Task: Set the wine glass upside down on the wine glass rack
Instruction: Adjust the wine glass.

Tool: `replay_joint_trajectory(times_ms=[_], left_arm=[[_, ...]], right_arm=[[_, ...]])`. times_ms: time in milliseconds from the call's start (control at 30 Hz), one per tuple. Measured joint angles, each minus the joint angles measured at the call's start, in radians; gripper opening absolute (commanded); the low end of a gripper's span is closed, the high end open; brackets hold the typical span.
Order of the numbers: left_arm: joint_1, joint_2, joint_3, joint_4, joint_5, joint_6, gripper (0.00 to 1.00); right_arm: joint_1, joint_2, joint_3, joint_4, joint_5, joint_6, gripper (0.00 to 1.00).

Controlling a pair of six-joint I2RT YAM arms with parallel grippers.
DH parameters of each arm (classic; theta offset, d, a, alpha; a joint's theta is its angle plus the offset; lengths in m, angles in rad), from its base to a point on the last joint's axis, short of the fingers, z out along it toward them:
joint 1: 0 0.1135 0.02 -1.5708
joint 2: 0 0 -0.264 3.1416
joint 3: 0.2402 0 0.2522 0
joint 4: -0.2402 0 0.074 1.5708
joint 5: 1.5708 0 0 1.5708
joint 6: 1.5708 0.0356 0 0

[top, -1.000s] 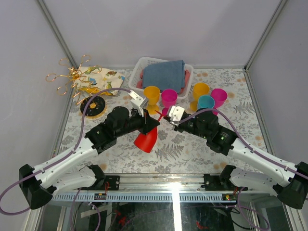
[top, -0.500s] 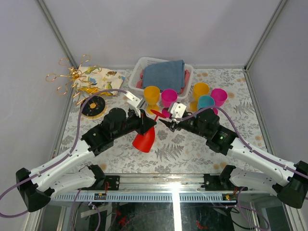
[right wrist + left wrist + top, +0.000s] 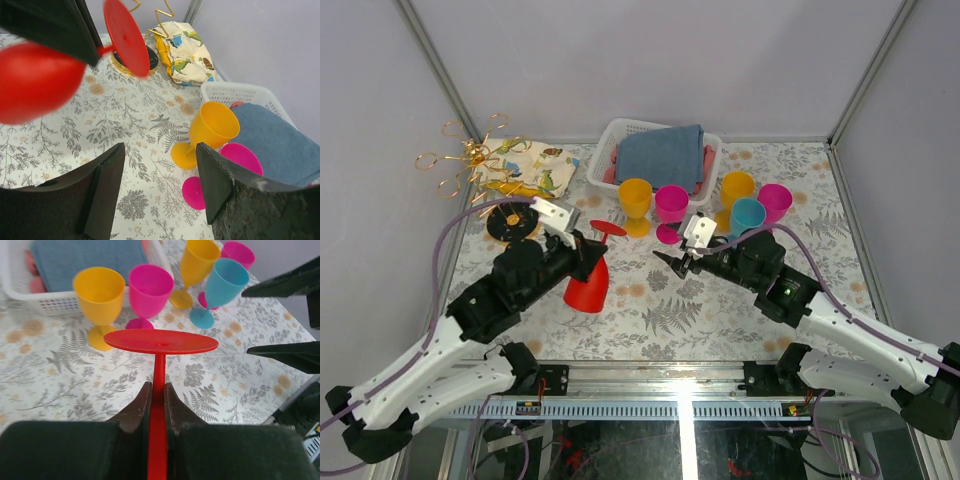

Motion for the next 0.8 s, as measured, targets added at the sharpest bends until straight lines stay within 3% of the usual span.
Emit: replay_joint_trajectory(times_ms=[367,800], left_arm=[[0.000,-0.220,0.053,-0.122,-0.190,0.063,0.00],[0.000,-0.126,0.389,-0.176,-0.265,0.202,0.00]], right_arm=[[0.000,0.034,-0.033,-0.006,0.051,0.125,0.68],[0.000,0.214,0.056,0.011,0.030,0.342,0.68]])
